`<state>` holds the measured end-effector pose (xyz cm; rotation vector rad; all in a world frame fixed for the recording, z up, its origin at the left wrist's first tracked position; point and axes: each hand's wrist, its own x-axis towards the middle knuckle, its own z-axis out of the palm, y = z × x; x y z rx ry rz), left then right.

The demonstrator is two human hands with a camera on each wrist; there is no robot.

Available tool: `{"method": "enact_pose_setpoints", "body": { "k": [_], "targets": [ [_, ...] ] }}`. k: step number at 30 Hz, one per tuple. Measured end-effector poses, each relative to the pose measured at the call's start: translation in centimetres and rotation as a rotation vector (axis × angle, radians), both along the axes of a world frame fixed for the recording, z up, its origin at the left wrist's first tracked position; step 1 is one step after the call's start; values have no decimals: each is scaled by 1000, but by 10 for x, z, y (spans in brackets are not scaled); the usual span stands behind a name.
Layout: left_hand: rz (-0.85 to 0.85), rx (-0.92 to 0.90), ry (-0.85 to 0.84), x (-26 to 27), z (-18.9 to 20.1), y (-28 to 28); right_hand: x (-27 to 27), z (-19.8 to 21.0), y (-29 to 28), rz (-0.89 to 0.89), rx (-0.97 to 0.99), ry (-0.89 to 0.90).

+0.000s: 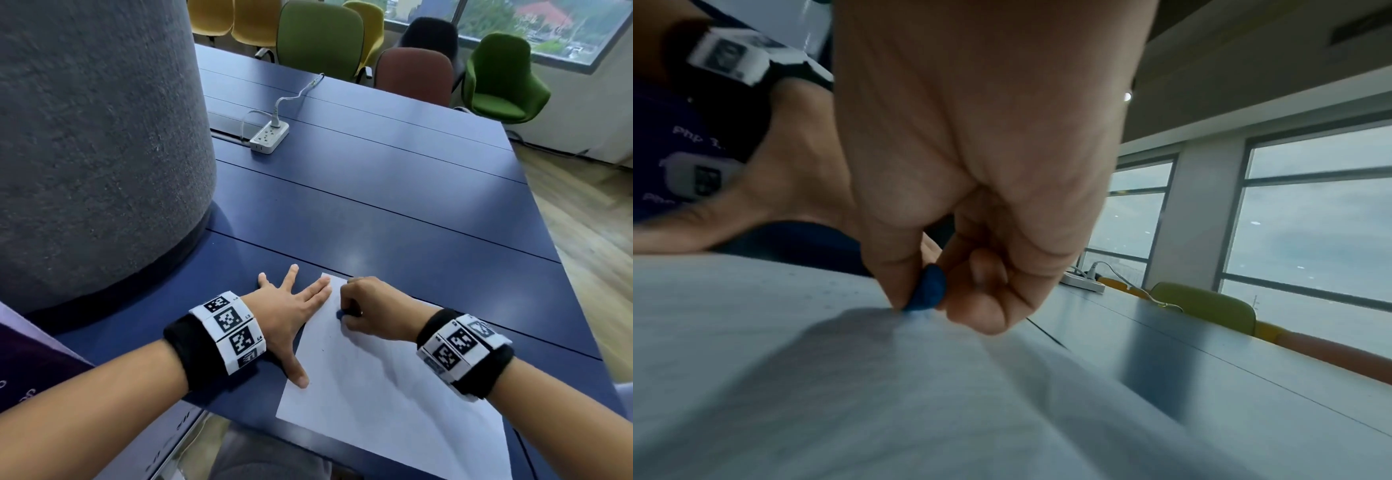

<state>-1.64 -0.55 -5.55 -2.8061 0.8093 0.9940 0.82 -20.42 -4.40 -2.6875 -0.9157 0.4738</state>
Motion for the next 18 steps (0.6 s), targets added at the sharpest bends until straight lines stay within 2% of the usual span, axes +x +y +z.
{"method": "enact_pose_setpoints", "body": {
  "k": [5,9,14,18],
  "targets": [
    [-23,10,-26,-10,-2,-3,-32,1,0,151,-15,122],
    [-11,17,-30,-13,0,-7,-19,0,-11,2,2,24],
    [-10,16,-41,-20,0,-10,-37,-6,-11,65,3,33],
    [4,-6,-46,-26,-2,-13,-28,-1,-18,-66,-49,-34]
  ]
}}
